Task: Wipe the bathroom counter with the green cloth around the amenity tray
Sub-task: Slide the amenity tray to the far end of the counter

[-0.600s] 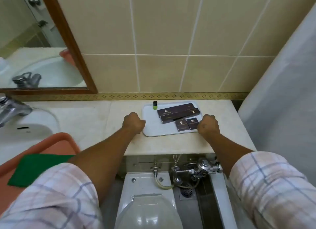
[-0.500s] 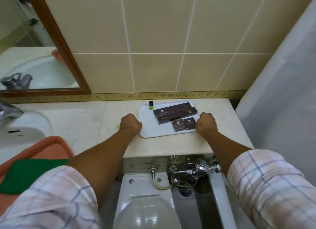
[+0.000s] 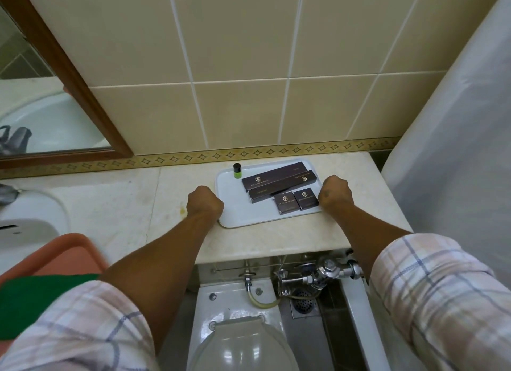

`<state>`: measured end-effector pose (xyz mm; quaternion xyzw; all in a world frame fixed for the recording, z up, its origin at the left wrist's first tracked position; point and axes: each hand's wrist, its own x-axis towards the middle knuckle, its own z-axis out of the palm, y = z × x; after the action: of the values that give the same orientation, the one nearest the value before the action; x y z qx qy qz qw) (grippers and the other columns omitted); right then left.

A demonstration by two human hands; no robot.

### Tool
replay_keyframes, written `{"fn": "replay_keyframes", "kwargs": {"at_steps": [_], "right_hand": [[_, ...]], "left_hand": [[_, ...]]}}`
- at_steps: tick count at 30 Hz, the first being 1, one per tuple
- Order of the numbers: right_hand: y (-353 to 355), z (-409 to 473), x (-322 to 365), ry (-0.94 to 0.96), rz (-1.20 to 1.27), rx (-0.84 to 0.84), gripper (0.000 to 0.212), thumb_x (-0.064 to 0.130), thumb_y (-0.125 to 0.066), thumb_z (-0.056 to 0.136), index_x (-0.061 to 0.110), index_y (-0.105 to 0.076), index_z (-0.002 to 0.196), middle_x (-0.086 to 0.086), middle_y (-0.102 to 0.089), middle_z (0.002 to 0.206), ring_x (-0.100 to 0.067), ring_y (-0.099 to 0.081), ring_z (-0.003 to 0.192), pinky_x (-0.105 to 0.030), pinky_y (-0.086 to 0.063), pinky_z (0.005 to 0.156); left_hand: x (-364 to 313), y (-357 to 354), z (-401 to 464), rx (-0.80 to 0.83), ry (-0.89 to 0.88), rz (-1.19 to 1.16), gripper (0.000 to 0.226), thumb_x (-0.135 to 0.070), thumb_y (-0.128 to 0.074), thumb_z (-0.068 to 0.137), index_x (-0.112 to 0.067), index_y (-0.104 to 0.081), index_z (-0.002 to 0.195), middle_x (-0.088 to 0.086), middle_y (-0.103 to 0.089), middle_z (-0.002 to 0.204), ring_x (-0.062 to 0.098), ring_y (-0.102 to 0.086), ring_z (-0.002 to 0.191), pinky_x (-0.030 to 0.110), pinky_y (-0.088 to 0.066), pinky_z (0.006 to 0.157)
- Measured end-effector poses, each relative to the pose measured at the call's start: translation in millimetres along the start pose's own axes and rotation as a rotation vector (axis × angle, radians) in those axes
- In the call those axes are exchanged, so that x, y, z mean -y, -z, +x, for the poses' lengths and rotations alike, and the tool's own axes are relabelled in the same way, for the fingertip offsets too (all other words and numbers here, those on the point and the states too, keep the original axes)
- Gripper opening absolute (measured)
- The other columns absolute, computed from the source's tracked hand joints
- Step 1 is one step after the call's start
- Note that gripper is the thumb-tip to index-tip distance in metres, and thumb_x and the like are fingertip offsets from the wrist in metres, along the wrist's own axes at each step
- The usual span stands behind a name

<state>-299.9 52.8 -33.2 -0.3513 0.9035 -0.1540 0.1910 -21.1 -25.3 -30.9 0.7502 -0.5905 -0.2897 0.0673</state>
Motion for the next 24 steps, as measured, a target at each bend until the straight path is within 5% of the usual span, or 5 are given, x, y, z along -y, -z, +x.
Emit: {"fn": "replay_keyframes", "kwargs": {"at_steps": [8,12,17,20,24], "right_hand": [[-2.8,9.3,-1.3,-0.014,0.060,-0.037,0.021,0.013,-0.072,0.086,0.010,-0.052,0.087,-0.018,-0.068,0.101,-0.031,-0.063,0.084,-0.035,-0.051,0.072],[0.2,-10.1,-20.3,-0.015,0.144,-0.025,0.021,0.013,-0.075,0.082,0.003,-0.060,0.092,-0.013,-0.062,0.092,-0.029,-0.061,0.082,-0.028,-0.045,0.068],[30.9,-34.4,-64.6,-0.123,0.350,-0.031,0.019,0.010,-0.073,0.076,0.004,-0.057,0.067,-0.011,-0.063,0.070,-0.027,-0.061,0.066,-0.024,-0.045,0.052],[43.5,-53.9,-94.4,-0.264,0.481,-0.035,0.019,0.015,-0.080,0.067,0.004,-0.065,0.067,-0.013,-0.071,0.071,-0.029,-0.069,0.067,-0.033,-0.058,0.067],[54.1,-72.3,-135.6,-0.445,0.602,-0.051,0.015,0.013,-0.080,0.067,0.003,-0.070,0.066,-0.009,-0.071,0.052,-0.021,-0.071,0.048,-0.028,-0.059,0.049]], "left_hand": [[2.9,-6.5,8.5,-0.002,-0.043,0.027,0.022,-0.014,-0.070,0.083,-0.001,-0.063,0.099,0.018,-0.069,0.102,0.033,-0.066,0.090,0.032,-0.049,0.066],[-10.5,-2.0,12.5,-0.014,-0.076,0.120,0.026,-0.016,-0.071,0.083,0.000,-0.064,0.102,0.018,-0.069,0.102,0.031,-0.064,0.085,0.033,-0.049,0.067],[-88.5,16.6,18.1,-0.030,-0.341,0.179,0.006,-0.007,-0.064,0.076,-0.005,-0.058,0.076,0.021,-0.070,0.098,0.038,-0.063,0.087,0.033,-0.045,0.067],[-137.3,7.3,12.9,-0.019,-0.461,0.218,0.007,-0.006,-0.062,0.076,-0.004,-0.062,0.083,0.024,-0.069,0.103,0.042,-0.065,0.098,0.035,-0.049,0.075],[-199.7,-31.8,-6.0,0.033,-0.580,0.271,0.011,-0.007,-0.058,0.080,-0.005,-0.061,0.091,0.023,-0.067,0.110,0.041,-0.065,0.103,0.039,-0.052,0.082]]}}
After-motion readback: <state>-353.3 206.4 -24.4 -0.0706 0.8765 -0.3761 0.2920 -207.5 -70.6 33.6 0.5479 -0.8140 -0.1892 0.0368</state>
